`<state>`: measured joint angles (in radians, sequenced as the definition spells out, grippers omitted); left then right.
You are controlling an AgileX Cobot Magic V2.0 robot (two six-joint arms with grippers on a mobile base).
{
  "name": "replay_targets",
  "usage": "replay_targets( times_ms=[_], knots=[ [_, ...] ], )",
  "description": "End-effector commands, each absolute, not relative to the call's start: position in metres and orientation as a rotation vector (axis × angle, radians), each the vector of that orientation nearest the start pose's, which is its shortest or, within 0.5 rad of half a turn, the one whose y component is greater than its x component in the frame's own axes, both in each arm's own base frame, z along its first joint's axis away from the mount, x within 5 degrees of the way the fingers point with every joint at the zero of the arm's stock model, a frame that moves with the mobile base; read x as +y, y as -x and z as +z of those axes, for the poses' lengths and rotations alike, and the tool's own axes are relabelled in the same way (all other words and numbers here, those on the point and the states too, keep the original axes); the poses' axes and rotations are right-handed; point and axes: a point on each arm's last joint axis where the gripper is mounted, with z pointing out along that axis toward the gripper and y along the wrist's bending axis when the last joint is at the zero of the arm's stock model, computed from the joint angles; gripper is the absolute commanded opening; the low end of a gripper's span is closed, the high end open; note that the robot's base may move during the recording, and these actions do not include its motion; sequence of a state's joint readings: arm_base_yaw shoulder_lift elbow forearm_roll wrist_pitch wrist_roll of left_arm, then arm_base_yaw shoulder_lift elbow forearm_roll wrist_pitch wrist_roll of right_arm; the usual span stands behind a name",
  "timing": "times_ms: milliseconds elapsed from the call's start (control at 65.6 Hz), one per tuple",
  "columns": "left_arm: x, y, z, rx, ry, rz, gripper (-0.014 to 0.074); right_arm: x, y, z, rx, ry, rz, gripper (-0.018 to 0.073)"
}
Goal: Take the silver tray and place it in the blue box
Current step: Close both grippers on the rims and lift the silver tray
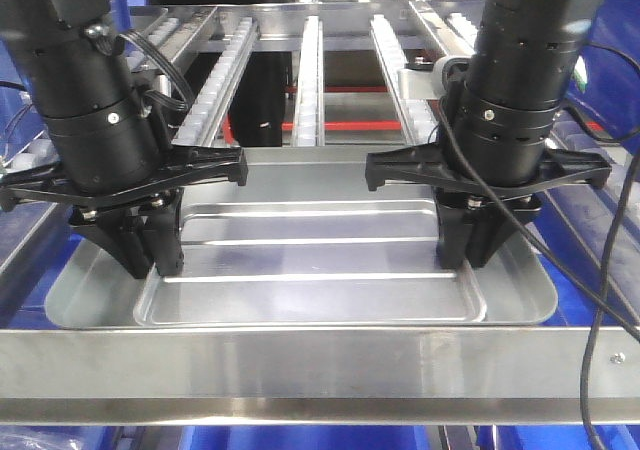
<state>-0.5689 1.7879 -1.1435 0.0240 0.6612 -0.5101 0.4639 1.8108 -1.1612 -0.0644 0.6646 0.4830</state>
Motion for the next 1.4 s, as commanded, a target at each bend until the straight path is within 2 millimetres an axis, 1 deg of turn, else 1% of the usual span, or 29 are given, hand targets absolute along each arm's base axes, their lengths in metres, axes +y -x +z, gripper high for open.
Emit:
replay_targets(
  times_ms=[0, 91, 198, 274, 366, 488, 534, 610, 686, 823, 869, 976, 1083, 1144, 1189, 1388],
  knots=[
    [-0.195, -0.304, 0.211, 2.715, -0.094, -0.324, -0.0014, 0.16, -0.332, 0.211, 2.662, 0.052, 0.235, 0.0069],
    [-0.196, -0.305, 0.216, 2.72, -0.082, -0.326, -0.0014, 0.16, -0.331, 0.214, 2.683, 0.029, 0.24, 0.0069],
    [-0.194, -0.305, 0.225, 2.743, -0.097, -0.282, -0.0014, 0.158, -0.327, 0.222, 2.744, -0.073, 0.216, 0.0069],
    [-0.193, -0.304, 0.237, 2.74, -0.099, -0.276, -0.0014, 0.155, -0.322, 0.235, 2.741, -0.162, 0.217, 0.0069],
    [-0.191, -0.3, 0.254, 2.716, -0.094, -0.294, -0.0014, 0.156, -0.313, 0.252, 2.709, -0.173, 0.211, 0.0069],
    [-0.189, -0.284, 0.276, 2.696, -0.088, -0.318, -0.0014, 0.157, -0.297, 0.277, 2.651, -0.118, 0.194, 0.0069],
    [-0.188, -0.275, 0.289, 2.681, -0.101, -0.331, -0.0014, 0.158, -0.289, 0.286, 2.644, -0.101, 0.203, 0.0069],
    [-0.19, -0.264, 0.301, 2.659, -0.094, -0.351, -0.0014, 0.159, -0.279, 0.292, 2.644, -0.111, 0.217, 0.0069],
    [-0.191, -0.253, 0.306, 2.653, -0.08, -0.347, -0.0014, 0.158, -0.268, 0.294, 2.64, -0.119, 0.233, 0.0069],
    [-0.19, -0.224, 0.308, 2.648, -0.07, -0.338, -0.0014, 0.15, -0.243, 0.29, 2.647, -0.121, 0.249, 0.0069],
    [-0.191, -0.215, 0.308, 2.643, -0.058, -0.337, -0.0014, 0.148, -0.234, 0.292, 2.642, -0.129, 0.264, 0.0069],
    [-0.191, -0.188, 0.303, 2.655, -0.064, -0.308, -0.0014, 0.144, -0.208, 0.295, 2.627, -0.162, 0.303, 0.0069],
    [-0.194, -0.169, 0.299, 2.671, -0.066, -0.317, -0.0013, 0.144, -0.188, 0.295, 2.618, -0.171, 0.307, 0.0069],
    [-0.196, -0.161, 0.294, 2.686, -0.083, -0.316, -0.0013, 0.144, -0.178, 0.294, 2.628, -0.175, 0.277, 0.0069],
    [-0.196, -0.159, 0.292, 2.693, -0.093, -0.307, -0.0013, 0.144, -0.174, 0.294, 2.629, -0.174, 0.258, 0.0069],
    [-0.196, -0.159, 0.291, 2.695, -0.093, -0.302, -0.0013, 0.152, -0.168, 0.295, 2.611, -0.121, 0.253, 0.0069]
  ],
)
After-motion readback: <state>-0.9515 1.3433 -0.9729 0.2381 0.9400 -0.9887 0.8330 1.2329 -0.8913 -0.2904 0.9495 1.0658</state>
